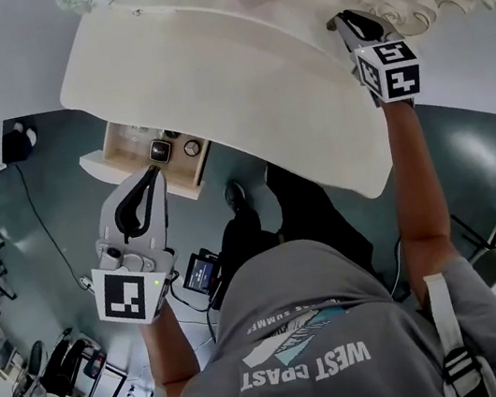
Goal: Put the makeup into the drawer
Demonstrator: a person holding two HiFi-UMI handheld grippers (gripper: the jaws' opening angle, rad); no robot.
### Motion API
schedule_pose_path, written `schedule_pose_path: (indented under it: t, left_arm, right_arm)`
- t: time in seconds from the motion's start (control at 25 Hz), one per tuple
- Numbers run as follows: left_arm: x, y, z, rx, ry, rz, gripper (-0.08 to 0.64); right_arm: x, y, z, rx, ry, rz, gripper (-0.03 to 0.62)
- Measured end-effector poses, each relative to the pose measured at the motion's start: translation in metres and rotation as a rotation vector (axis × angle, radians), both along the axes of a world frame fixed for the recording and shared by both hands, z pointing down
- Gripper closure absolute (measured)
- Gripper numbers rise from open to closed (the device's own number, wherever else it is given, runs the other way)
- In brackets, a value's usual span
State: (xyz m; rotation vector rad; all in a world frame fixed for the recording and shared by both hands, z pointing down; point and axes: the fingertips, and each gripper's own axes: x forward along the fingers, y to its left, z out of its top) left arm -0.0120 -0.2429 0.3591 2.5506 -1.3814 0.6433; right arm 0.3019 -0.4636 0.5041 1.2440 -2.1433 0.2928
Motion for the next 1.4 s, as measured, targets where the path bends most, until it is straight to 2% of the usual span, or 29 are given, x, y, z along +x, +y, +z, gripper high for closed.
schedule_pose_path:
  t: [0.12, 0.4, 0.92, 1.16, 1.24, 1.32, 1.4]
  left_arm:
    - [-0.002, 0.001, 0.002, -0.004, 0.001, -0.005, 0.558]
    - [-0.004, 0.000, 0.004, -0.010, 0.002, -0.009, 0.558]
    - [0.000, -0.001, 0.006, -0.015, 0.002, -0.006, 0.558]
    - [0.003, 0.002, 0.008, -0.019, -0.003, -0.013, 0.558]
    - [0.004, 0.003, 0.008, -0.019, -0.003, -0.016, 0.558]
    - [0.005, 0.004, 0.007, -0.017, -0.004, -0.017, 0.558]
    - [0.006, 0.005, 0.007, -0.014, -0.003, -0.018, 0.558]
  right_arm:
    - [-0.005, -0.001, 0.003, 0.001, 0.000, -0.007, 0.460]
    - [-0.002, -0.010, 0.007, 0.010, 0.034, 0.010, 0.428]
    - [0.002, -0.009, 0.005, 0.025, 0.035, 0.015, 0.430]
    - [-0.002, -0.006, 0.017, -0.010, 0.021, -0.022, 0.430]
    - [-0.002, -0.005, 0.020, -0.018, 0.026, -0.023, 0.445]
    - [-0.001, -0.005, 0.020, -0.020, 0.029, -0.021, 0.491]
    - [-0.001, -0.004, 0.020, -0.018, 0.026, -0.022, 0.499]
